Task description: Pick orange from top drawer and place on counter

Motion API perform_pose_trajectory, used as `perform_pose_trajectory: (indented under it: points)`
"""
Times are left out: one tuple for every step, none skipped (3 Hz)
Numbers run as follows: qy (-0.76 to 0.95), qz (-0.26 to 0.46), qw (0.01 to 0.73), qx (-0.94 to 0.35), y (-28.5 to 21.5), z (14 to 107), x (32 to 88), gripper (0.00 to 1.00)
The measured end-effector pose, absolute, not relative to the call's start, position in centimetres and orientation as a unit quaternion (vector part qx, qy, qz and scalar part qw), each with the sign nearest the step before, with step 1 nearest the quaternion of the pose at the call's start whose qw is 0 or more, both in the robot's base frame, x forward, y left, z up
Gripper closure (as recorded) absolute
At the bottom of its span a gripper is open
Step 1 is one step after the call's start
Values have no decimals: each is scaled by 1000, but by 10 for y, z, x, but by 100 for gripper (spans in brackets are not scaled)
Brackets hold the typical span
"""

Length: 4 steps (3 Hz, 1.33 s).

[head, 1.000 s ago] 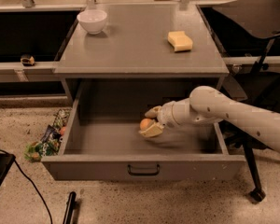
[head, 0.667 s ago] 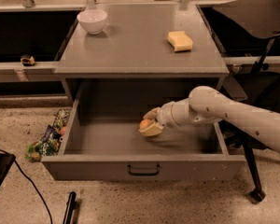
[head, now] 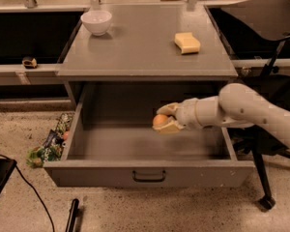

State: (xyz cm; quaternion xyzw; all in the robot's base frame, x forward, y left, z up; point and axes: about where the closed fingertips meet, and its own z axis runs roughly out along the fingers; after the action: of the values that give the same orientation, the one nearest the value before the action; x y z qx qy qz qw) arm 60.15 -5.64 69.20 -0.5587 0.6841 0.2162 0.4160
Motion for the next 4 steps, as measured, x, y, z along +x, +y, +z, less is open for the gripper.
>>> perform_pose_trajectory:
  points:
    - [649,179,465,-575,-93,756,577,100]
    - [649,179,465,-575,-92,756,577,100]
    - [630,165,462,-602,-78,788,578,100]
    - [611,140,456,-632,-55,838,580,100]
